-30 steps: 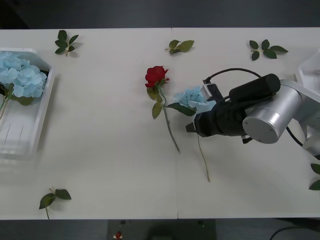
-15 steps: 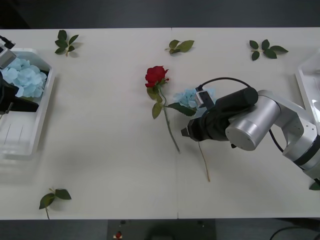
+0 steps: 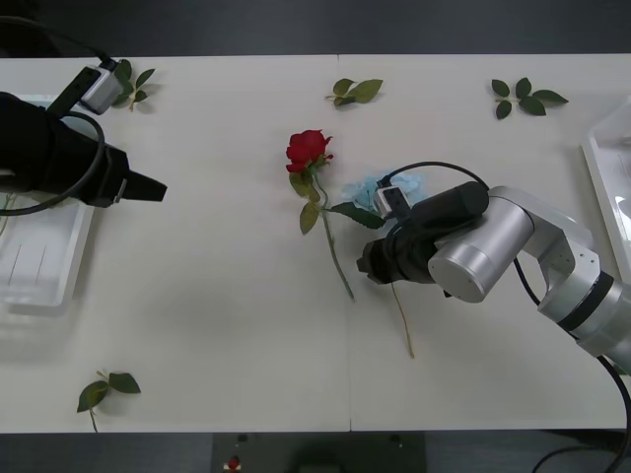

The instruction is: Put the red flowers into the right box and the blue flowers into the left box

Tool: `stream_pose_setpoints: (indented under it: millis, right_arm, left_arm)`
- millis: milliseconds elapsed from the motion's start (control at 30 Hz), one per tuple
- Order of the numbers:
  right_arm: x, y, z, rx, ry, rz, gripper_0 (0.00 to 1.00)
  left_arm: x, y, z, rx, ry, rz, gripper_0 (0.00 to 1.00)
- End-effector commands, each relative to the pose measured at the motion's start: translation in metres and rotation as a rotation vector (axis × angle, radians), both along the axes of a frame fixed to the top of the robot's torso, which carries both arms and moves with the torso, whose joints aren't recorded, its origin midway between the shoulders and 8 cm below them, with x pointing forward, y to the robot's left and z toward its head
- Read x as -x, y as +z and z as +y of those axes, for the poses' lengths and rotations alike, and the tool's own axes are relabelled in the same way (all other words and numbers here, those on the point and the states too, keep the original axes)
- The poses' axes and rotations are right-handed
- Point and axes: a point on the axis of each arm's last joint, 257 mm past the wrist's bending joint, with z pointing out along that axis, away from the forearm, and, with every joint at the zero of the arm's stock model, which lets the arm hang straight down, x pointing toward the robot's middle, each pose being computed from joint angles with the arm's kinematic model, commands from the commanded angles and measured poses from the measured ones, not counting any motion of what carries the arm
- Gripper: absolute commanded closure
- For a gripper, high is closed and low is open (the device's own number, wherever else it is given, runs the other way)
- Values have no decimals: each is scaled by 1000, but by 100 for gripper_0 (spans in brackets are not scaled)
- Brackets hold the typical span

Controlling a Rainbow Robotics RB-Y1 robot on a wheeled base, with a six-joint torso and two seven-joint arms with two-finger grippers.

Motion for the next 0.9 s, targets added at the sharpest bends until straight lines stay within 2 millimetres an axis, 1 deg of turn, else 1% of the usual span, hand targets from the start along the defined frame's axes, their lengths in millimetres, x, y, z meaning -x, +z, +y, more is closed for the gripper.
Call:
stream_pose_setpoints:
  millis: [33,67,100,167,233,267,300,367,467,567,667,800,867,900]
  right_arm:
    - [-1,4,6,-21,-12,-10,38]
    - [-1,4,5,-20,-13,-9,40]
    - [-1,4,6,-21,-12,-12,47]
    - [-2,3,5,-18,-14,-12,52]
    - [-2,4,6,-17,-12,-16,64]
    - [-3,4,6,-16,-12,-18,67]
    - [-3,4,5,-13,-14,-19,73]
    - [-4,2,5,-11,-16,-18,80]
    - [-5,2,5,-10,-16,-24,86]
    - [-7,3,4,-9,-16,-33,100]
    - [-10,4,2,-5,-16,-46,100]
    - [-16,11,-2,-18,-19,-64,100]
    - [-19,14,-4,-27,-24,-68,100]
    - [-22,20,-7,-49,-37,-64,100]
  left_arm:
    - [-8,20,-30,36,48,-14,0]
    - [-8,21,-33,42,54,-11,0]
    - [-9,20,-39,55,65,2,0]
    - [-10,21,-47,69,86,17,0]
    - [-12,22,-55,71,112,27,0]
    - [-13,22,-57,70,119,30,0]
    - [-15,23,-61,61,127,27,0]
    - [-20,24,-66,51,148,22,0]
    - [-24,24,-74,47,179,28,0]
    - [-30,20,-83,64,226,70,0]
    - [-37,15,-90,82,257,112,0]
    - [-54,8,-95,85,283,139,0]
    - [-61,3,-98,85,288,147,0]
    - [-68,-1,-101,84,292,145,0]
